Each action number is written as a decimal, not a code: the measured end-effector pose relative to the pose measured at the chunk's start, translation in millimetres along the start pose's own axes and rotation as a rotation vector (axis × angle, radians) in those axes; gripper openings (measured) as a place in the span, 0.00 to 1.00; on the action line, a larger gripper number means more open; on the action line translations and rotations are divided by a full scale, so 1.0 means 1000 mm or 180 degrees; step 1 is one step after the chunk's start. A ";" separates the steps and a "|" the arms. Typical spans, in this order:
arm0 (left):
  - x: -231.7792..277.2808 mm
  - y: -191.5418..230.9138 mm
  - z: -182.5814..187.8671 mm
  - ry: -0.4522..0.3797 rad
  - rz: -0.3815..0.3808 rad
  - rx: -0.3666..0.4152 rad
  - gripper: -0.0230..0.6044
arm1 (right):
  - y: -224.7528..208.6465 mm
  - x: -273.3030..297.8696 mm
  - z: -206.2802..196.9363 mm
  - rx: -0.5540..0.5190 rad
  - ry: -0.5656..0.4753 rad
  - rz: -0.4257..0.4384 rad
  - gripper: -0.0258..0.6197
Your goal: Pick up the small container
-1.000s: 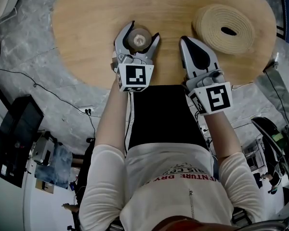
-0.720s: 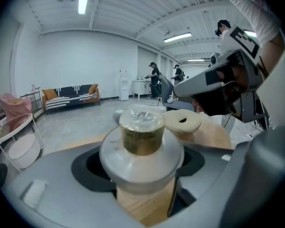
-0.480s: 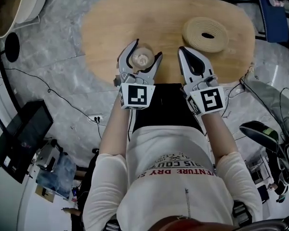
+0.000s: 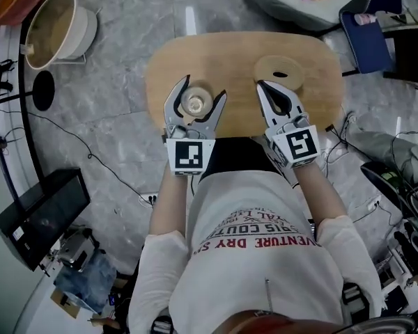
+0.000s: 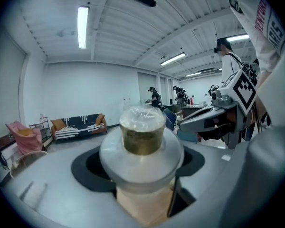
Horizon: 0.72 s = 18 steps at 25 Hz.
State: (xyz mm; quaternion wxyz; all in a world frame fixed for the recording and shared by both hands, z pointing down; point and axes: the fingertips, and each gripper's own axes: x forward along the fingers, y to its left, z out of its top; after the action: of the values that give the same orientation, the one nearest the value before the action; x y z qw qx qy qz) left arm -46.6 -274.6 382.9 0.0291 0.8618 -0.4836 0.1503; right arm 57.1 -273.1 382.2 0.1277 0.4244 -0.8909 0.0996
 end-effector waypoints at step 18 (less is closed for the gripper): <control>-0.055 0.046 0.164 -0.0402 0.0133 0.0123 0.58 | -0.013 -0.049 0.167 -0.0513 -0.0727 -0.0171 0.02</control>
State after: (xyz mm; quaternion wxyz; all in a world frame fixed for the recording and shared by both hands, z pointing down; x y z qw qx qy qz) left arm -74.8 -285.6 206.0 -0.0212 0.8597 -0.4993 0.1055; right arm 73.2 -292.8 209.8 0.0618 0.4450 -0.8931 -0.0245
